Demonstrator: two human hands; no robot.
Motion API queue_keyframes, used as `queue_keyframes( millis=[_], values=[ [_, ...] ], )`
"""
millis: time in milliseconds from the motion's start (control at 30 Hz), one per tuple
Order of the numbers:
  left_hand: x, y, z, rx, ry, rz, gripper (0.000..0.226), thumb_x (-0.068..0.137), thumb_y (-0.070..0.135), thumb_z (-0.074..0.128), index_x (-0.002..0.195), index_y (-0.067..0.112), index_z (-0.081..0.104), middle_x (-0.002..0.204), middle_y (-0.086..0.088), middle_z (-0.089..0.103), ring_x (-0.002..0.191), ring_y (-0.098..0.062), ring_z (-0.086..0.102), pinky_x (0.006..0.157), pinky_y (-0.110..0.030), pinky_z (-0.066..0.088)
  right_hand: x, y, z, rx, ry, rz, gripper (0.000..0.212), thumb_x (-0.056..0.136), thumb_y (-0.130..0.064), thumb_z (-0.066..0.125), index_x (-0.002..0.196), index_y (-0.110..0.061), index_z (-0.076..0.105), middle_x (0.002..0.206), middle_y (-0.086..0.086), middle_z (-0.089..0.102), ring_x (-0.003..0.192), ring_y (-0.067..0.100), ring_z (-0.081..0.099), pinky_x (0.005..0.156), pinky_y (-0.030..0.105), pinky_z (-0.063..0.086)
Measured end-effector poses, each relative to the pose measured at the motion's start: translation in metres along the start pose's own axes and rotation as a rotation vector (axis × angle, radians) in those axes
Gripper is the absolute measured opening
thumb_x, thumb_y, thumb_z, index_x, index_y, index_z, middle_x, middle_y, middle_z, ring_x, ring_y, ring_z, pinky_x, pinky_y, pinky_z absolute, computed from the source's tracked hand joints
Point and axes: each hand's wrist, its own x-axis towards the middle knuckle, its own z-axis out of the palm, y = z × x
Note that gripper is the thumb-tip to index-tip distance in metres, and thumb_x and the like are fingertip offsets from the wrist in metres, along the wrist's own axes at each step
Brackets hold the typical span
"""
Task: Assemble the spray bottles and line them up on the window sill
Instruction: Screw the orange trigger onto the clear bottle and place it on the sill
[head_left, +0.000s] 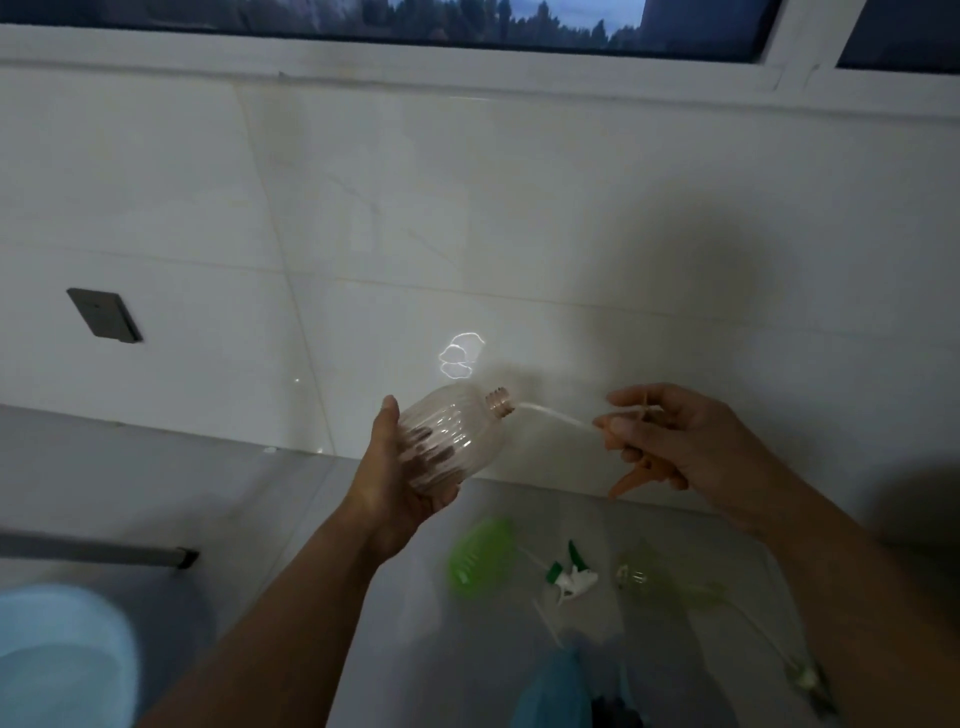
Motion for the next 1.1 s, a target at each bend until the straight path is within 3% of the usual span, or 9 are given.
queue_keyframes(
  millis=[100, 233, 333, 500, 733, 867, 933, 1000, 1100],
  values=[
    [0.001, 0.004, 0.005, 0.181, -0.052, 0.049, 0.062, 0.094, 0.070, 0.040, 0.103, 0.016, 0.070, 0.086, -0.008, 0.074, 0.078, -0.024, 0.065, 0.067, -0.034, 0.051, -0.001, 0.006, 0.005, 0.037, -0.067, 0.020, 0.019, 0.085, -0.009, 0.074, 0.103, -0.013, 0.071, 0.084, 0.007, 0.077, 0.060, 0.009, 0.064, 0.041, 0.015, 0.041],
    [-0.001, 0.010, 0.012, 0.405, -0.095, 0.049, 0.078, 0.083, 0.079, 0.048, 0.124, 0.016, 0.066, 0.110, -0.014, 0.075, 0.088, -0.027, 0.071, 0.068, -0.036, 0.056, -0.002, 0.005, 0.008, 0.055, -0.133, 0.004, 0.027, 0.081, 0.008, 0.072, 0.107, -0.001, 0.070, 0.080, 0.003, 0.072, 0.055, -0.002, 0.063, 0.044, 0.010, 0.044],
    [-0.002, 0.012, 0.022, 0.489, -0.128, 0.074, 0.074, 0.083, 0.080, 0.048, 0.116, 0.018, 0.070, 0.102, -0.009, 0.077, 0.084, -0.024, 0.072, 0.071, -0.038, 0.055, -0.001, 0.003, 0.010, 0.052, -0.170, -0.036, 0.036, 0.078, 0.017, 0.071, 0.107, -0.003, 0.070, 0.073, -0.005, 0.073, 0.055, -0.003, 0.064, 0.047, 0.010, 0.047],
    [-0.007, 0.019, 0.037, 0.543, -0.117, 0.085, 0.060, 0.088, 0.076, 0.044, 0.086, 0.025, 0.075, 0.082, -0.004, 0.077, 0.078, -0.025, 0.070, 0.069, -0.038, 0.055, 0.004, 0.005, 0.009, 0.020, -0.120, -0.176, 0.040, 0.069, 0.016, 0.079, 0.099, -0.011, 0.076, 0.091, 0.009, 0.078, 0.084, 0.024, 0.073, 0.075, 0.044, 0.063],
    [-0.020, 0.020, 0.051, 0.636, -0.132, -0.074, 0.076, 0.092, 0.077, 0.030, 0.095, 0.011, 0.068, 0.080, -0.014, 0.073, 0.065, -0.027, 0.068, 0.053, -0.029, 0.054, 0.001, 0.005, 0.003, -0.113, -0.126, -0.238, 0.042, 0.069, 0.010, 0.082, 0.098, -0.019, 0.078, 0.085, -0.004, 0.079, 0.082, 0.007, 0.073, 0.081, 0.027, 0.060],
    [-0.022, 0.013, 0.061, 0.676, -0.083, 0.134, 0.067, 0.093, 0.074, 0.032, 0.097, 0.019, 0.069, 0.084, -0.007, 0.075, 0.074, -0.025, 0.070, 0.064, -0.034, 0.055, -0.004, 0.001, 0.004, -0.016, -0.127, -0.126, 0.019, 0.082, 0.000, 0.076, 0.099, -0.006, 0.075, 0.071, 0.002, 0.072, 0.053, 0.002, 0.063, 0.049, 0.016, 0.051],
    [-0.022, 0.008, 0.065, 0.636, -0.122, 0.260, 0.065, 0.093, 0.075, 0.034, 0.118, 0.023, 0.063, 0.107, -0.008, 0.072, 0.087, -0.024, 0.072, 0.068, -0.038, 0.057, -0.002, -0.001, 0.004, 0.066, -0.069, -0.049, 0.007, 0.085, -0.018, 0.074, 0.087, -0.012, 0.077, 0.070, 0.009, 0.071, 0.056, 0.011, 0.064, 0.052, 0.023, 0.052],
    [-0.019, 0.001, 0.064, 0.595, -0.199, 0.361, 0.064, 0.089, 0.078, 0.039, 0.129, 0.031, 0.054, 0.125, -0.005, 0.064, 0.105, -0.023, 0.070, 0.085, -0.045, 0.059, 0.004, -0.002, 0.001, 0.131, -0.003, 0.025, 0.020, 0.087, -0.031, 0.072, 0.082, -0.012, 0.077, 0.066, 0.008, 0.070, 0.064, 0.019, 0.067, 0.066, 0.033, 0.058],
    [-0.017, -0.004, 0.060, 0.553, -0.280, 0.402, 0.053, 0.089, 0.068, 0.052, 0.136, 0.044, 0.046, 0.128, 0.013, 0.062, 0.120, -0.015, 0.064, 0.103, -0.050, 0.052, 0.009, -0.007, -0.003, 0.120, 0.049, 0.146, 0.040, 0.085, -0.043, 0.072, 0.094, -0.004, 0.076, 0.065, 0.008, 0.070, 0.067, 0.020, 0.071, 0.069, 0.033, 0.061]
  ],
)
